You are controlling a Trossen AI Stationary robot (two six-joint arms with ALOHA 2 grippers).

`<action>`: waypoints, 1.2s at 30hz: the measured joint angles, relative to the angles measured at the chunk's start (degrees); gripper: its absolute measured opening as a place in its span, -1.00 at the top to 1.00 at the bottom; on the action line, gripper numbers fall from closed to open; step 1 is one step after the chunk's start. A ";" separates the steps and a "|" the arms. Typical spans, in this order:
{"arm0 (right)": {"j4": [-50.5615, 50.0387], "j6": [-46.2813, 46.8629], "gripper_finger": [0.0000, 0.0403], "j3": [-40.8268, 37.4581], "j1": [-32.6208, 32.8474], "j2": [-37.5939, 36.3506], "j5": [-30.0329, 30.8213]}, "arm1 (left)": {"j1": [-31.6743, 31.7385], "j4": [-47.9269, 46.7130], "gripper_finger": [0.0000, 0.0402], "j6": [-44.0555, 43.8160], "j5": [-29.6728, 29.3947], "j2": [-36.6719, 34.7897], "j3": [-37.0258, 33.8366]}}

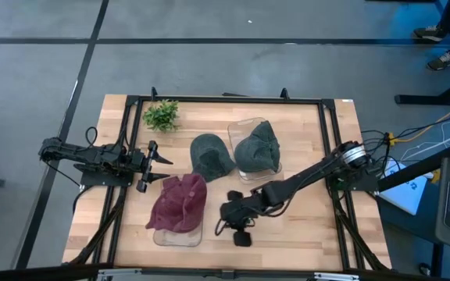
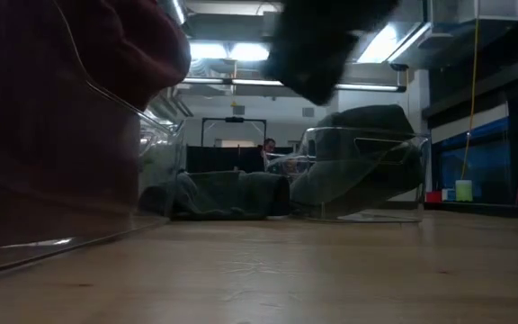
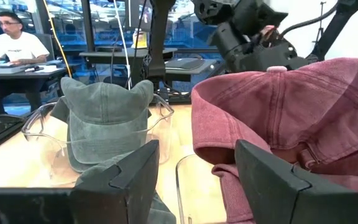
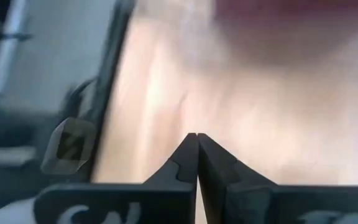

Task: Pick & Place hat
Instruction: Put the black cap into the right transparent bin

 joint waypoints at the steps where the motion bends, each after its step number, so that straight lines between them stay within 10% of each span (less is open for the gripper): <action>1: -0.22 1.05 0.96 -1.28 0.00 -1.02 -2.82 | 0.00 0.00 -0.03 -0.02 0.00 0.00 0.00; 8: 14.91 3.73 0.96 -17.58 2.20 -10.89 -8.70 | 0.00 0.00 -0.04 0.00 0.00 0.00 0.01; 21: 39.12 -0.05 0.96 -52.30 3.76 -35.55 -2.15 | 0.00 0.00 -0.04 0.00 -0.02 0.00 0.01; 36: 49.09 -8.49 0.96 -72.48 4.87 -56.72 0.64 | 0.00 0.00 -0.04 0.00 0.00 -0.02 0.00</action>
